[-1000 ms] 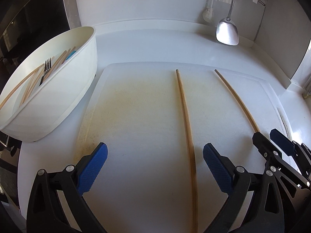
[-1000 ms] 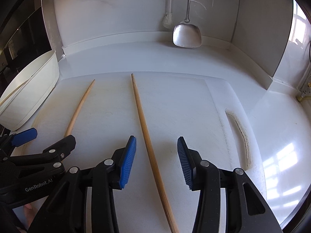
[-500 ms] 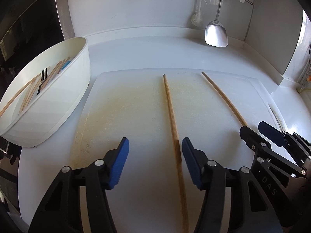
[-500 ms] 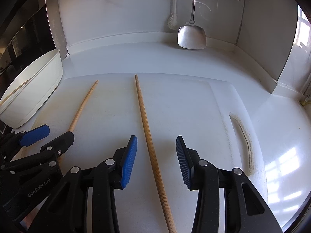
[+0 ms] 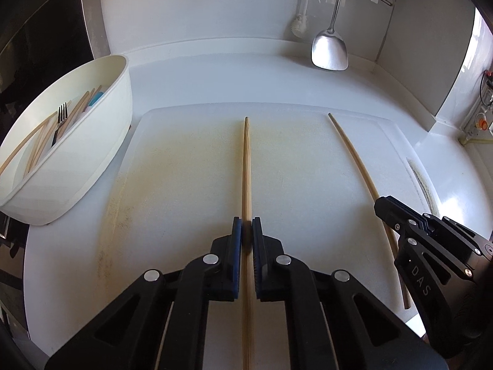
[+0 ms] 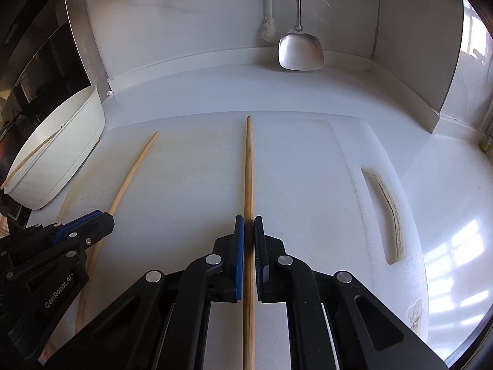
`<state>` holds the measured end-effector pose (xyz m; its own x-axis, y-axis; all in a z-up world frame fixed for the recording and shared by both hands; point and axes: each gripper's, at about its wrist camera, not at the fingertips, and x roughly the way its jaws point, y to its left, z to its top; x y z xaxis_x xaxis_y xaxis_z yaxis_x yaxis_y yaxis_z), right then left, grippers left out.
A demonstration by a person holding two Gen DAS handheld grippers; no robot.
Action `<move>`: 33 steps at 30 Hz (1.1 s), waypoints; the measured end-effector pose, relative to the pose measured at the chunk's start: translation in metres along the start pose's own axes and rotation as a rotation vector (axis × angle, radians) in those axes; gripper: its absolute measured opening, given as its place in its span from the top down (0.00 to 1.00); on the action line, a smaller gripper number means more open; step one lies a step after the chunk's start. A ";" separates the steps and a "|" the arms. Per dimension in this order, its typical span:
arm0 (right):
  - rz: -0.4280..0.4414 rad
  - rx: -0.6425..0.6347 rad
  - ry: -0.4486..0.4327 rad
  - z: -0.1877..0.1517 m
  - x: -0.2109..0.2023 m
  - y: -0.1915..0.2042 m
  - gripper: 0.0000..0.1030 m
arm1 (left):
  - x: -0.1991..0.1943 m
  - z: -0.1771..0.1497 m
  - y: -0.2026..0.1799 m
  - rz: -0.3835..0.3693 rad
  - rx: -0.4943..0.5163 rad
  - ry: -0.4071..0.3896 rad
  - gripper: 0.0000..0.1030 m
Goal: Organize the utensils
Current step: 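Lift both chopsticks and carry them over the cream basin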
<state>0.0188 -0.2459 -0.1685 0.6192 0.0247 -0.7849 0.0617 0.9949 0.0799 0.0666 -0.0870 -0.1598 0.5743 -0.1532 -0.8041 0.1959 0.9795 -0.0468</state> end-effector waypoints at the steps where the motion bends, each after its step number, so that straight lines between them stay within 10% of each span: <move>1: 0.002 0.002 -0.001 -0.001 -0.003 0.000 0.94 | -0.004 -0.001 0.001 0.000 -0.003 -0.003 0.93; 15: 0.146 -0.052 -0.084 0.034 -0.073 0.038 0.94 | -0.095 0.013 0.044 0.038 -0.120 -0.044 0.93; 24: 0.292 -0.144 -0.110 0.084 -0.083 0.139 0.94 | -0.141 0.038 0.152 0.142 -0.246 -0.129 0.93; 33: 0.313 -0.109 -0.028 0.119 -0.023 0.252 0.94 | -0.094 0.067 0.276 0.165 -0.230 -0.079 0.93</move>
<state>0.1134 -0.0069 -0.0567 0.6164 0.3293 -0.7153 -0.2177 0.9442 0.2471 0.1200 0.1889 -0.0569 0.6451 0.0092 -0.7641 -0.0854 0.9945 -0.0601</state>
